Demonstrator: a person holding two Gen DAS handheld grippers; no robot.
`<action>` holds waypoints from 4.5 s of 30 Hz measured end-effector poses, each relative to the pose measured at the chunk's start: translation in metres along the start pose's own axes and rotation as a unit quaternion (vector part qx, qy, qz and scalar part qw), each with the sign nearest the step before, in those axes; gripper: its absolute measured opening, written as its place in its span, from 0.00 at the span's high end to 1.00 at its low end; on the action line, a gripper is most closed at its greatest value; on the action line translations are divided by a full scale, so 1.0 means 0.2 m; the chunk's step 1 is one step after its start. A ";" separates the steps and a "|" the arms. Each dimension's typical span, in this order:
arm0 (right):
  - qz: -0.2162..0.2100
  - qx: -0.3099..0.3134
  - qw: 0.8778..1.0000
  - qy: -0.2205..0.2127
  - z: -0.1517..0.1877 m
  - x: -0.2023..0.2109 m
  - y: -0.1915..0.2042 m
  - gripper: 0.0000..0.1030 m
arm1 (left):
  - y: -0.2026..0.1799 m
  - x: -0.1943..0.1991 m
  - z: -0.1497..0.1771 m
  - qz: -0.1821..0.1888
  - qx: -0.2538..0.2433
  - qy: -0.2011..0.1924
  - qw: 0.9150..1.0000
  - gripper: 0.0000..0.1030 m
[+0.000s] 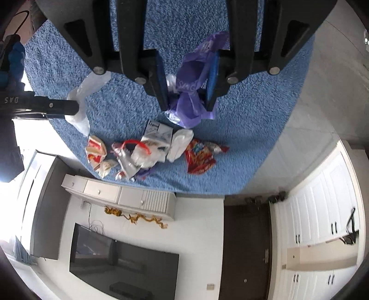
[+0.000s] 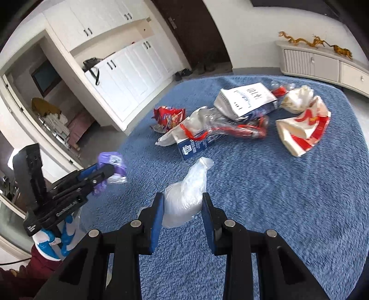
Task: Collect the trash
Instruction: 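Grasp the purple wrapper with the left tool while the right tool grasps the clear plastic bag, then carry both items to the bin and open both tools over it, then return both tools to the table, then grasp the white tissue with the left tool while the right tool grasps the red-white paper bag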
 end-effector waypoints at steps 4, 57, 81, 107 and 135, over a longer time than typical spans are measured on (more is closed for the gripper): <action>0.013 -0.012 1.000 -0.021 0.02 0.10 -0.04 0.70 | -0.08 0.12 -0.03 -0.017 -0.020 -0.032 0.999 0.72; 0.318 -0.344 0.879 -0.087 1.01 0.85 -2.04 0.63 | -2.82 -1.04 -0.01 0.252 -0.243 0.247 0.903 0.53; 0.350 -0.241 0.887 -0.180 0.72 1.22 -1.38 0.61 | -2.09 -0.28 -0.34 0.217 -0.200 0.058 0.954 0.53; 0.302 -0.020 0.911 -0.281 0.27 1.40 -0.20 0.52 | -0.44 0.53 -0.28 0.060 -0.030 -0.085 0.994 0.52; 0.185 -0.060 0.976 -0.099 -0.16 0.36 -0.63 0.51 | -0.24 -0.43 -0.22 0.079 -0.059 0.083 0.992 0.47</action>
Point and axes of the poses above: each gripper's, at about its wrist camera, not at the fingertips, and x roughly against the way its jaws point, y to its left, z to its underside, the point moved 2 cm from there along -x, roughly the way its jaws point, and after that the axes turned 5 degrees about y, right-handed, at the moved point
